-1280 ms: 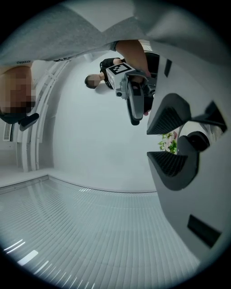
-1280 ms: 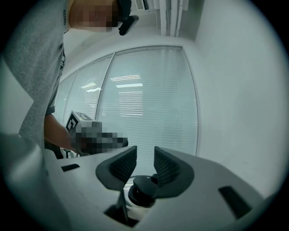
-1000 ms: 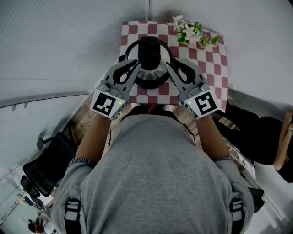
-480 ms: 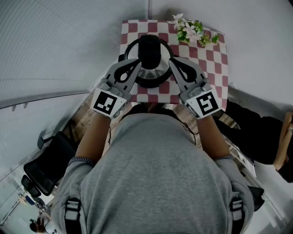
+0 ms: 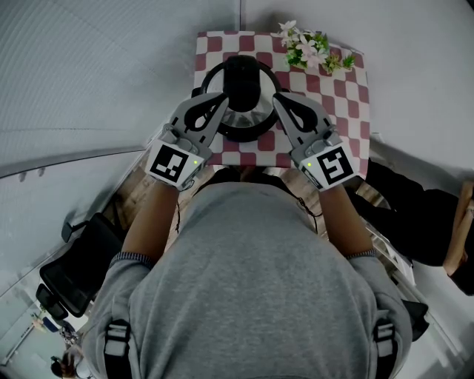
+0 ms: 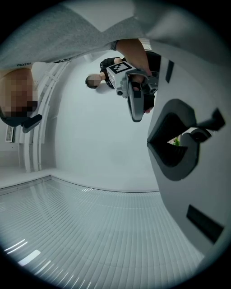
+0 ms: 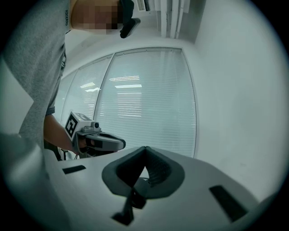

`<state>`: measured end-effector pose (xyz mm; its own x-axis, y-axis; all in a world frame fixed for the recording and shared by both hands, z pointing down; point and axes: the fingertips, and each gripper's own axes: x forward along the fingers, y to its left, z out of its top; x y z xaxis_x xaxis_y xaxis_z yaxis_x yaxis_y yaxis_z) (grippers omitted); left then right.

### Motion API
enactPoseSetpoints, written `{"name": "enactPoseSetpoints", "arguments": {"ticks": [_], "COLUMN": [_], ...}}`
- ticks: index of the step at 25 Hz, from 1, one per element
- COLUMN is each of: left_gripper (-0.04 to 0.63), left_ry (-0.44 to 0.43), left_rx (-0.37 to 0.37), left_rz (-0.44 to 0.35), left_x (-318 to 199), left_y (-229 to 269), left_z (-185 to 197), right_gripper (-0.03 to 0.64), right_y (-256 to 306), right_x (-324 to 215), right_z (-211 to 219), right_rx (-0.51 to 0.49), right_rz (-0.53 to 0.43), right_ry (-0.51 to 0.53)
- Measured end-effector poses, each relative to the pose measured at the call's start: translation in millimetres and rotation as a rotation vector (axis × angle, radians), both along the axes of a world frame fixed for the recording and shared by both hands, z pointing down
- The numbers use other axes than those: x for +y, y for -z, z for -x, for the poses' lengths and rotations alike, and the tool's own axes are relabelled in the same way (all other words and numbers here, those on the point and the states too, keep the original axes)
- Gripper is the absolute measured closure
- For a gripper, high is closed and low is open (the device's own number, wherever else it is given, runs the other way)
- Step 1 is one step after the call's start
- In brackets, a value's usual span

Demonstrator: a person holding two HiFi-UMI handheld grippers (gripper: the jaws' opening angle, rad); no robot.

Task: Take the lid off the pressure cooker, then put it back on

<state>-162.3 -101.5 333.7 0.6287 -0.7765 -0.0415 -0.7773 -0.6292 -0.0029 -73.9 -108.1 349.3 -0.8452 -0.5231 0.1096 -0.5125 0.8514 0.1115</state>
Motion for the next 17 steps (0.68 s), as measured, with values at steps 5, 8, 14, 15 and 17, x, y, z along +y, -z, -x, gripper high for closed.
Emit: {"name": "enactPoseSetpoints", "arguments": {"ticks": [5,8,14,15,17], "left_gripper": [0.578,0.578,0.578,0.578,0.578], "left_ry": [-0.001,-0.004,-0.001,-0.001,-0.003], "left_rx": [-0.026,-0.019,-0.021,-0.020,-0.018], "left_rz": [0.028,0.019,0.022,0.022,0.022], "left_x": [-0.1,0.4,0.5,0.7,1.3], "left_y": [-6.7,-5.5,-4.6,-4.5,-4.6], "left_z": [2.6,2.3,3.2,3.3,3.4], "right_gripper": [0.611,0.611,0.611,0.611,0.611], "right_y": [1.2,2.9,-0.8,0.9,5.0], "right_x": [-2.0,-2.2,-0.3,-0.2,-0.2], "right_z": [0.8,1.5,1.2,1.9,3.7], "right_rx": [-0.007,-0.015,0.005,-0.002,-0.020], "right_rz": [0.006,0.005,0.004,0.002,-0.002], "right_ry": [-0.003,-0.008,0.001,0.000,-0.006]}}
